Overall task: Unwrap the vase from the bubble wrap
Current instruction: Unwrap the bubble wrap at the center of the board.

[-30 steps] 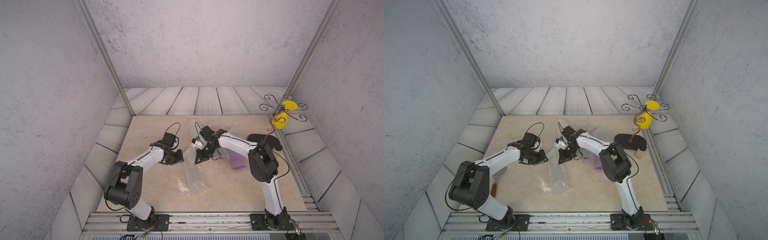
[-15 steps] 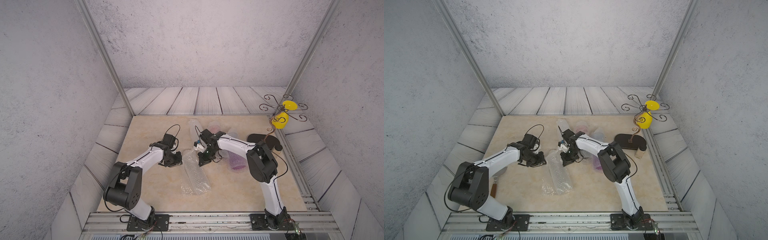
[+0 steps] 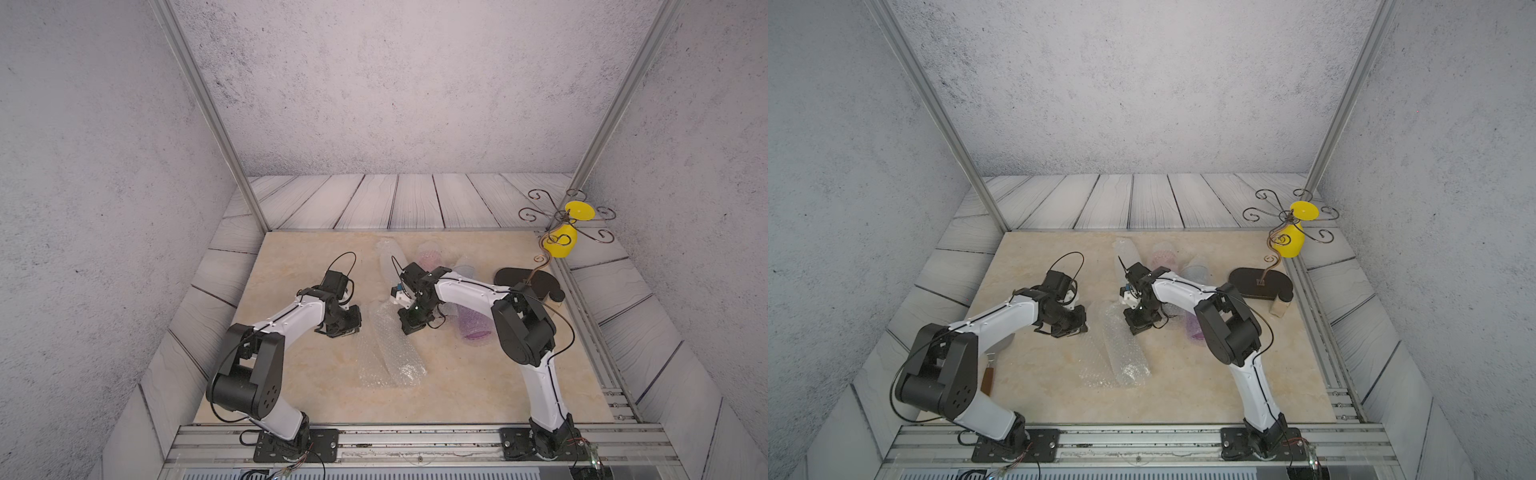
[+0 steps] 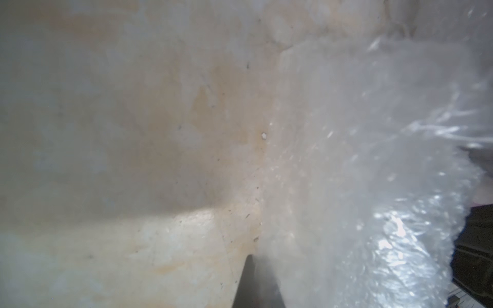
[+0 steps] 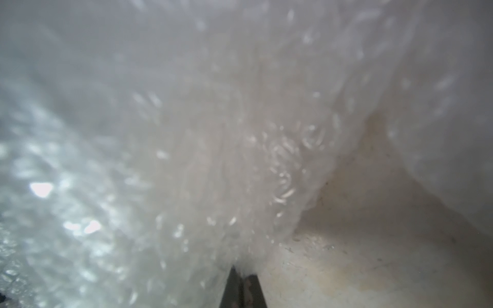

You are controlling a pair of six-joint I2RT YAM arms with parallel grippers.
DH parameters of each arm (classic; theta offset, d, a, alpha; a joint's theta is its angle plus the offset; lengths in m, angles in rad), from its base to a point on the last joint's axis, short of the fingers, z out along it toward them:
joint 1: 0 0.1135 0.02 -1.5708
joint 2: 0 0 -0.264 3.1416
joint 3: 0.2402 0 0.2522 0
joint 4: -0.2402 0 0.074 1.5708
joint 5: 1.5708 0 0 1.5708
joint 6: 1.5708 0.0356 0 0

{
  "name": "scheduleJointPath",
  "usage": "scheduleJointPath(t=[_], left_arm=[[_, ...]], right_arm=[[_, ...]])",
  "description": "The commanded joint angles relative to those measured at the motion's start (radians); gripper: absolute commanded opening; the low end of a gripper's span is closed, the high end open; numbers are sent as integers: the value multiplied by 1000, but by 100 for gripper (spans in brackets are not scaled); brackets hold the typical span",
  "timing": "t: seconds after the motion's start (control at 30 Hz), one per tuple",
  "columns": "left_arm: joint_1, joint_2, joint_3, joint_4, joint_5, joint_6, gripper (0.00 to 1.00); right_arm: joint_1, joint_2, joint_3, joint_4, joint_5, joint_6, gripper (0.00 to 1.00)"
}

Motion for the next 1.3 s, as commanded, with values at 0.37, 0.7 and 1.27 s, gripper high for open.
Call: scheduleJointPath(t=[0.37,0.7,1.27], left_arm=[[14,-76,-64,34,10,-52,0],[28,-171,-113,30,48,-83,0],[65,-254,-136,3,67,-105,0]], right_arm=[[0,-143,114,-192,215,-78,72],[136,-238,55,-143,170,-139,85],[144,-51,103,-199,164,-147,80]])
